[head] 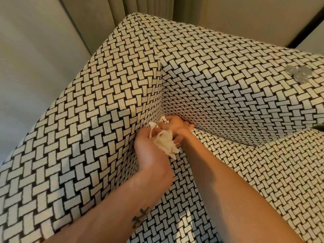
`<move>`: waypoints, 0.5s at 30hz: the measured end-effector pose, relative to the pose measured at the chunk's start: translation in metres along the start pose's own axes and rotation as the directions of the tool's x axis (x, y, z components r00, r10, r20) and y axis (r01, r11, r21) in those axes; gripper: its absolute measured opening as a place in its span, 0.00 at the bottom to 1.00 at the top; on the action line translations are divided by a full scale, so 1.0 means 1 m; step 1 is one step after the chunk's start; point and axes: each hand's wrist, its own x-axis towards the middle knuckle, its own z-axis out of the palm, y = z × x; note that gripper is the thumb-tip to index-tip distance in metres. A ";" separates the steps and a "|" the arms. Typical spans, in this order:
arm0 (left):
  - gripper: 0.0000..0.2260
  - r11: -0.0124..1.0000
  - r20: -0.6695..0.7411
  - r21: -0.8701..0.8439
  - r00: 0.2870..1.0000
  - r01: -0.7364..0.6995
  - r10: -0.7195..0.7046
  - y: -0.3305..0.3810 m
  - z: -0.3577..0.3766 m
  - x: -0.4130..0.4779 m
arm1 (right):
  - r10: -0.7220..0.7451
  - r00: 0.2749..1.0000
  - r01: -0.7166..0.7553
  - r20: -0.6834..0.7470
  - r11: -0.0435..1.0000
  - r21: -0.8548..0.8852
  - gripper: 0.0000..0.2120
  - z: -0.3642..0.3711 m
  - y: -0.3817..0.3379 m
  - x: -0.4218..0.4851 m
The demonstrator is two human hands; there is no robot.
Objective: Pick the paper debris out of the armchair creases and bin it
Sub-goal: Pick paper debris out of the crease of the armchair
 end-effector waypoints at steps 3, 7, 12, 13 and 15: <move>0.14 0.998 0.022 0.061 1.000 -0.008 0.006 0.002 -0.014 -0.001 | 0.048 0.993 -0.060 -0.105 0.992 -0.115 0.20 0.010 -0.008 0.001; 0.13 0.998 0.019 0.056 1.000 0.006 -0.007 -0.002 -0.016 -0.004 | 0.028 0.963 -0.068 -0.268 0.988 -0.141 0.18 0.024 -0.003 0.005; 0.14 1.000 0.007 -0.008 1.000 0.028 -0.028 -0.004 -0.010 -0.004 | 0.036 0.928 -0.087 -0.370 0.989 -0.121 0.18 0.035 0.000 0.009; 0.14 1.000 0.007 -0.003 1.000 0.026 -0.025 -0.003 -0.008 -0.004 | 0.037 0.927 -0.079 -0.373 0.992 -0.099 0.18 0.032 -0.001 0.008; 0.14 1.000 0.008 -0.009 1.000 0.026 -0.026 -0.003 -0.008 -0.003 | 0.039 0.929 -0.070 -0.367 0.995 -0.072 0.19 0.030 0.001 0.007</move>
